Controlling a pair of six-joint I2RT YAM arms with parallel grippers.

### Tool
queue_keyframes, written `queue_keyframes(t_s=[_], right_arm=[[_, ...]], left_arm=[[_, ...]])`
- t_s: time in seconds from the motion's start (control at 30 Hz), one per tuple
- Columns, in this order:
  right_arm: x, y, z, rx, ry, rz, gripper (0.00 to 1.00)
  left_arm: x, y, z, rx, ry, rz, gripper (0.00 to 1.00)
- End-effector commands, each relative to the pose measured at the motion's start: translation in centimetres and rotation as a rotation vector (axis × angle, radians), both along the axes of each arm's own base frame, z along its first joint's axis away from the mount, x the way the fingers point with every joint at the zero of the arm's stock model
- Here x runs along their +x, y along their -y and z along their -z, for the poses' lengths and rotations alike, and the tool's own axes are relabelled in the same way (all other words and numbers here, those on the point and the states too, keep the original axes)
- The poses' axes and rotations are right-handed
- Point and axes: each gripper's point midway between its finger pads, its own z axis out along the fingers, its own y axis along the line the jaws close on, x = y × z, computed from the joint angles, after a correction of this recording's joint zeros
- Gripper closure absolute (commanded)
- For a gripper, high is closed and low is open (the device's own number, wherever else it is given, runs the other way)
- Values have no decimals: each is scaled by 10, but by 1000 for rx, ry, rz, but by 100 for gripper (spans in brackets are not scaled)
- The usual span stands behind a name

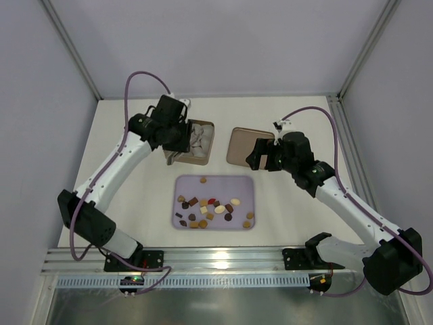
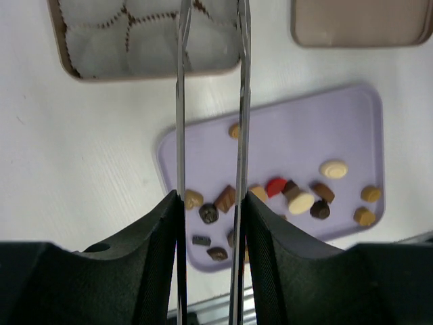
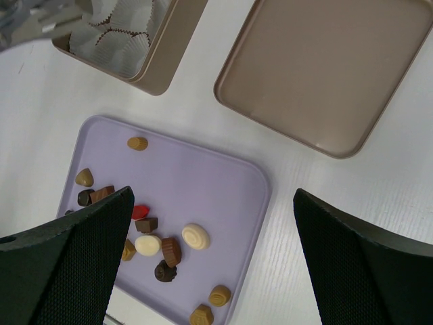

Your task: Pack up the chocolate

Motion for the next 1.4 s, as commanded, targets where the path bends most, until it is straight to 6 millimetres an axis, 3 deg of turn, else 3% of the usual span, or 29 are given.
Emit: queue_keyframes(t_s=[0.0,0.3,0.57,0.73,1.07,1.37], right_arm=[[4,-4,-20,42,62,-6,0],[1,-5,-13,50,48,-11,0],[-1,-4,-7,51,40,-6,0],[-1,-4,-5,49,40,-3,0],[-1,-2,-4,44,39,1,0],[-2,-1,-2,41,35,6,0]], left_arm=[[-38,-6,-2,23,-11,32,58],[-109,0,30,107,-101,117,57],[-148,4,50,96,-167,187,57],[-170,22,55,55,-199,275,57],[-184,47,61,81,-216,363,57],[-186,55,70,116,-226,392,58]])
